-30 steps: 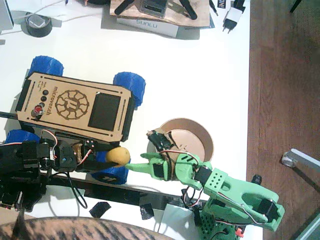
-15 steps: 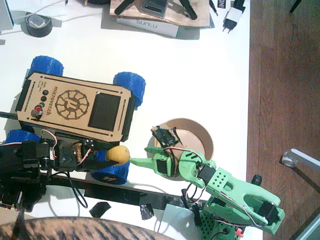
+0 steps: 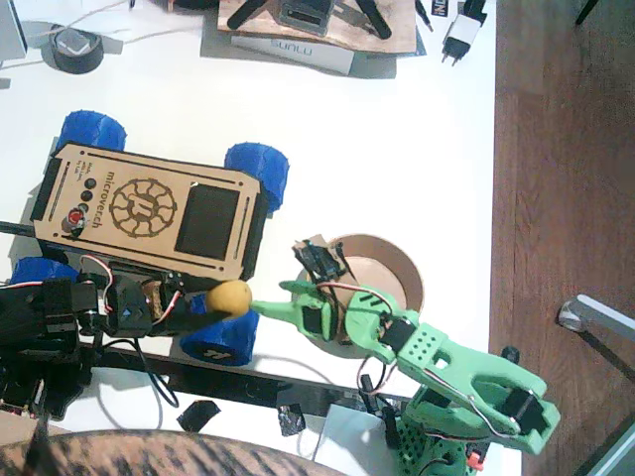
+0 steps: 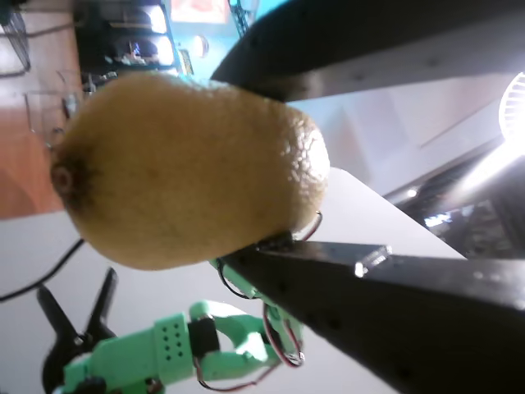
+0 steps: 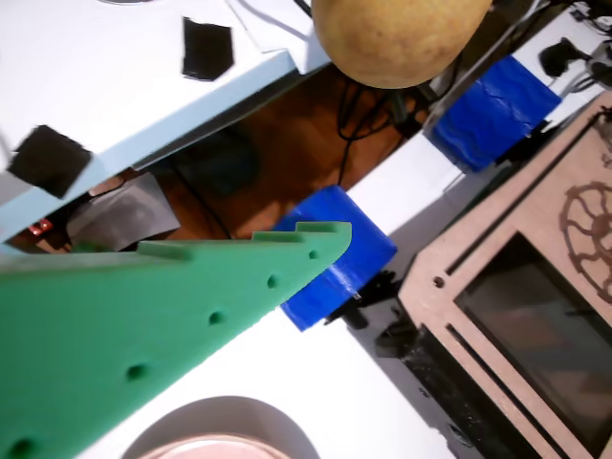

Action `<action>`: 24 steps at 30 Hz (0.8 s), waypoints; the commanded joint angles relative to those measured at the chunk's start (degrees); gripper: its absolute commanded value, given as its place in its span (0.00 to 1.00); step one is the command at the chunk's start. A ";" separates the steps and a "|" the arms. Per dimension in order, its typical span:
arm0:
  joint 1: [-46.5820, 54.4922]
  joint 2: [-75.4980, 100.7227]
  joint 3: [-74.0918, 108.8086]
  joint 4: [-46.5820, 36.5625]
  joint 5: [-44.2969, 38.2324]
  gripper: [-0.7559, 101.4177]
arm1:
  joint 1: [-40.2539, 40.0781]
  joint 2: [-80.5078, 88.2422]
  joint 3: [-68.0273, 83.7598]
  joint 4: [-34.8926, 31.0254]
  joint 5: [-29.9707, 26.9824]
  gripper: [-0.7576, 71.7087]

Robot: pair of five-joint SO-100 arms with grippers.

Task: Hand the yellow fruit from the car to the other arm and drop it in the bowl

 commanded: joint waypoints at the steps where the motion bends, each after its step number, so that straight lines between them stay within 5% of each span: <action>1: 0.70 0.26 -1.14 -0.97 -0.70 0.01 | -0.26 -2.99 -7.38 -5.19 -0.26 0.37; 10: 0.70 0.18 -1.14 -0.88 -0.70 0.01 | 0.44 -11.87 -10.11 -12.57 -0.44 0.37; 24: 0.70 0.09 -1.14 -0.44 -0.70 0.01 | -0.26 -12.74 -11.16 -13.45 -0.53 0.36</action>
